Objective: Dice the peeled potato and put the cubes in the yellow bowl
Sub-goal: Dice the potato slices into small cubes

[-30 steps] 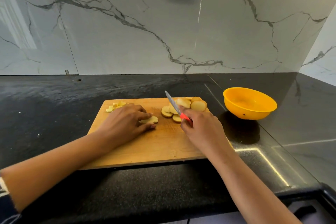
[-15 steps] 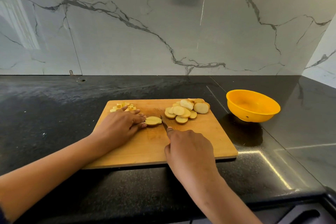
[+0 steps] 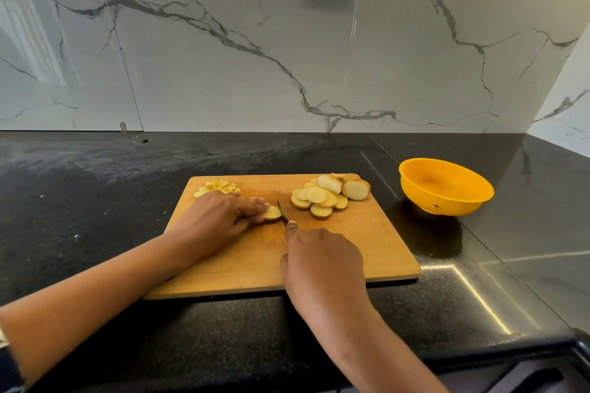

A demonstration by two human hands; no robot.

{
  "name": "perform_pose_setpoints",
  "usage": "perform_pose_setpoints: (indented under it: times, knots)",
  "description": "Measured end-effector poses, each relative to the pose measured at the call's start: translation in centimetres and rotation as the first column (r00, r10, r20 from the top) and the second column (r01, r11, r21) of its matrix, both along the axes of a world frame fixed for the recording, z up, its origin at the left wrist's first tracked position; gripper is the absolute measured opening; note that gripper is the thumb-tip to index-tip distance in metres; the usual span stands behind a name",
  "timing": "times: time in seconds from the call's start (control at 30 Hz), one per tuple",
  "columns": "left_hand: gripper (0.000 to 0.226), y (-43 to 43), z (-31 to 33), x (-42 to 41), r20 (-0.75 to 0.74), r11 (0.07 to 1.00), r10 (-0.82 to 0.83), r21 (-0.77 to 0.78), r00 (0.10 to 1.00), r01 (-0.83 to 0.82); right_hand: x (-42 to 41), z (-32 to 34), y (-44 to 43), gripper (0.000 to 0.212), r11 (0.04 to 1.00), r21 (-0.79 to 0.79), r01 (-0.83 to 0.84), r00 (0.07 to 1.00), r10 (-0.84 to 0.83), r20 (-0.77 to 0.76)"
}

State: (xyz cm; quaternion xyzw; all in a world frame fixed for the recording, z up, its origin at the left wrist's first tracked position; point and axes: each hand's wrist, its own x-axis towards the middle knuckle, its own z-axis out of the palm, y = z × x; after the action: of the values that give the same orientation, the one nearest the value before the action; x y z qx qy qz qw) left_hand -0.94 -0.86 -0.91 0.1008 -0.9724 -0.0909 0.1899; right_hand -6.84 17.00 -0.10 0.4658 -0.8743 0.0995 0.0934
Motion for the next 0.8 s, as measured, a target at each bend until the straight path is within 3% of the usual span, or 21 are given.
perform_pose_setpoints:
  times: [0.1, 0.47, 0.63, 0.8]
  knots:
    - [0.038, 0.2, 0.2, 0.3, -0.016, 1.000, -0.008, 0.002, 1.000, 0.008, -0.8, 0.1, 0.4, 0.050, 0.999, -0.009, 0.040, 0.999, -0.040, 0.021]
    - [0.026, 0.3, 0.0, 0.0, -0.054, 0.999, -0.019, -0.036, 0.998, 0.017, -0.6, -0.1, 0.7, 0.046, 0.989, -0.148, -0.022, 0.998, 0.030, 0.051]
    - [0.022, 0.4, -0.1, -0.1, -0.083, 0.996, -0.026, -0.092, 0.996, 0.019, -0.3, -0.1, 0.5, 0.045, 0.994, -0.111, -0.022, 0.998, 0.028, 0.055]
    - [0.020, 0.2, -0.2, -0.2, -0.100, 0.993, -0.055, -0.108, 0.993, 0.044, -0.3, 0.7, -1.7, 0.032, 0.998, 0.042, -0.044, 0.999, 0.043, 0.029]
